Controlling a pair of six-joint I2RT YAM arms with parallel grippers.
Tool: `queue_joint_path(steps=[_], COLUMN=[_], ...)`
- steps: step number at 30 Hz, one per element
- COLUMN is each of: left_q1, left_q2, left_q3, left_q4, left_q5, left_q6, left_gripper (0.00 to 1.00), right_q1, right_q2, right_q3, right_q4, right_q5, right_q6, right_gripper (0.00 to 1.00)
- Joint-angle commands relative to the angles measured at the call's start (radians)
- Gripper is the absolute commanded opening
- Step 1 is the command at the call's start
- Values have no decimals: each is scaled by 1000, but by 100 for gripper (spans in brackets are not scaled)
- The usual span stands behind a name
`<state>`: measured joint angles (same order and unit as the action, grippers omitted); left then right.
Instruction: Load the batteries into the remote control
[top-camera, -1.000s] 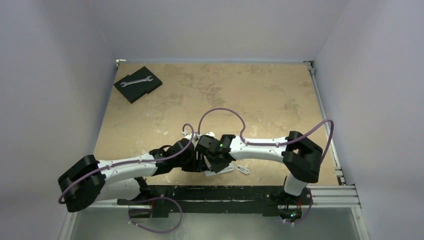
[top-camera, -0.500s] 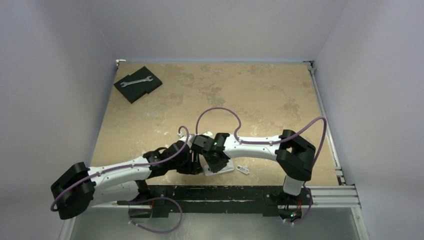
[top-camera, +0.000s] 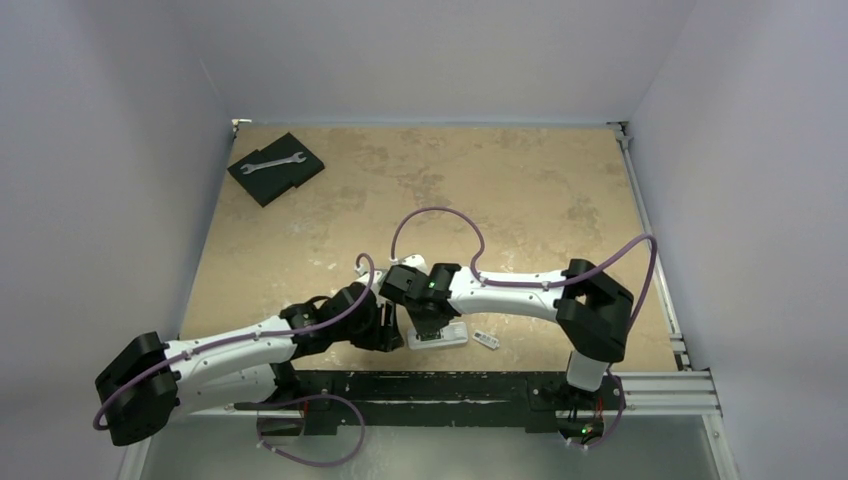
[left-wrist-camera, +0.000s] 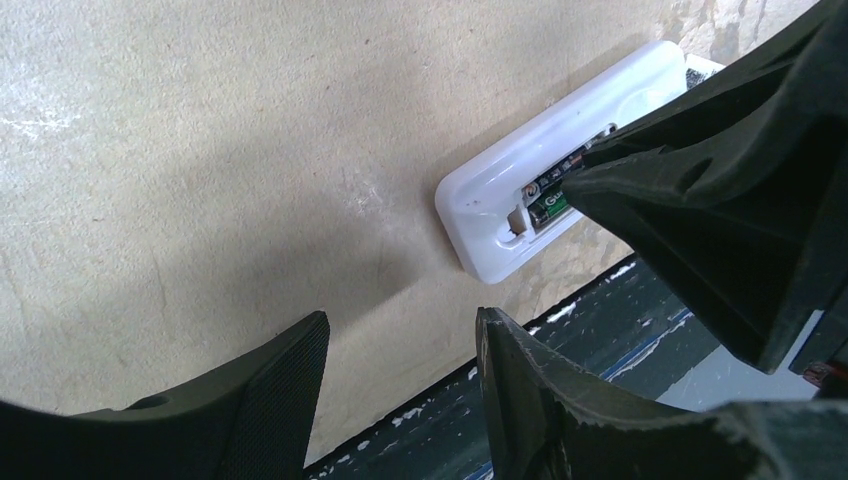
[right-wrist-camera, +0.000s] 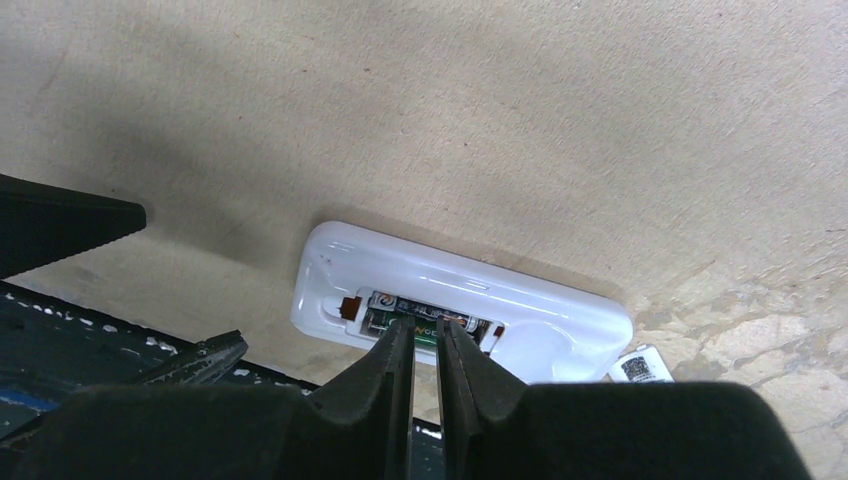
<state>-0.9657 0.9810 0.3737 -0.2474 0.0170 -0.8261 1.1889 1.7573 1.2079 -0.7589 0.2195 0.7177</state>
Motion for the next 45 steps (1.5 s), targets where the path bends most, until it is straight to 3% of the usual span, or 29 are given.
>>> queue_joint_path(steps=[1, 15, 33, 45], left_q1=[-8, -7, -7, -7], left_q2=[-22, -36, -50, -70], left_q3=[33, 45, 40, 27], left_q4=[-20, -49, -53, -50], left_q5=[-14, -9, 4, 18], left_q6=[21, 25, 32, 26], left_gripper=[56, 56, 56, 56], right_q1=[-4, 3, 10, 21], right_q2=[-47, -25, -149, -134], right_q3=[-7, -146, -40, -115], right_q4=[31, 136, 36, 89], right_q5=[43, -18, 73, 34], right_q6=[34, 67, 111, 139], right_gripper=[21, 20, 22, 21])
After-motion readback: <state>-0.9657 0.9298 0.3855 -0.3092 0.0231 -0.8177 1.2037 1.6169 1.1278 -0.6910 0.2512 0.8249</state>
